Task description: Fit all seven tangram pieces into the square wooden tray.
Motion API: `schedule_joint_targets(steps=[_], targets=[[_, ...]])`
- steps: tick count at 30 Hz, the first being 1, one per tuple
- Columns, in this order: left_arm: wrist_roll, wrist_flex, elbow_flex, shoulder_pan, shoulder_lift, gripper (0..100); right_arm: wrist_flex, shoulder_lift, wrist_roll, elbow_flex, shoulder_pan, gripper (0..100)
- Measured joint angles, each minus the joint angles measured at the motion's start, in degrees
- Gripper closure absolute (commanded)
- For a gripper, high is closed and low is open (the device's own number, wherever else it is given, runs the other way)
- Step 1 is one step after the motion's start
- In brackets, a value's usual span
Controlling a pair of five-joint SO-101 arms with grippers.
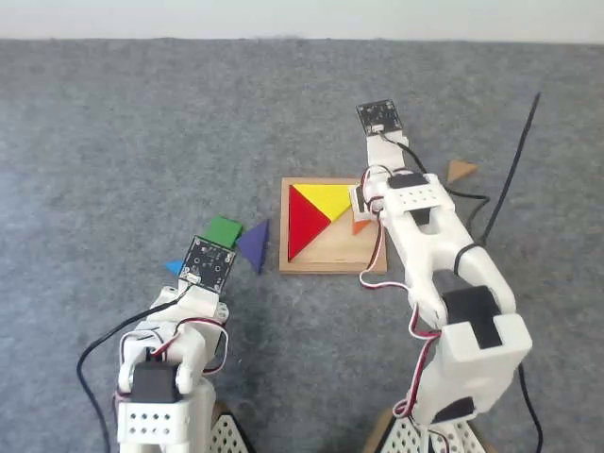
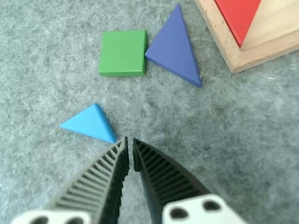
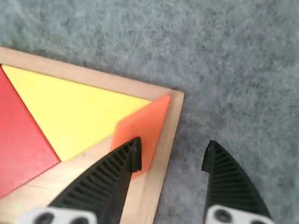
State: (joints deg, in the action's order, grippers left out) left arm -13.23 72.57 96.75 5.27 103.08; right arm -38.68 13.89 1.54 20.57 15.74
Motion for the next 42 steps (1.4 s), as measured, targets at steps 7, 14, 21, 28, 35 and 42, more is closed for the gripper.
schedule_joint_targets(steps=[7, 14, 21, 28, 35, 42], targets=[[0.0, 0.0, 0.0, 0.0, 0.0, 98, 0.4, -3.0, 0.0, 1.1, 0.1, 76.1], [0.0, 0.0, 0.0, 0.0, 0.0, 98, 5.5, -5.2, 0.0, 1.4, 1.1, 73.9], [0.0, 0.0, 0.0, 0.0, 0.0, 98, 8.4, 2.1, 0.0, -1.0, 0.9, 71.2], [0.0, 0.0, 0.0, 0.0, 0.0, 98, 4.0, 7.1, 0.0, -7.0, 1.1, 71.0], [0.0, 0.0, 0.0, 0.0, 0.0, 98, 3.0, 6.0, 0.0, -6.7, 1.1, 70.8], [0.0, 0.0, 0.0, 0.0, 0.0, 98, 2.5, -14.0, 2.8, 6.3, -1.1, 71.3]])
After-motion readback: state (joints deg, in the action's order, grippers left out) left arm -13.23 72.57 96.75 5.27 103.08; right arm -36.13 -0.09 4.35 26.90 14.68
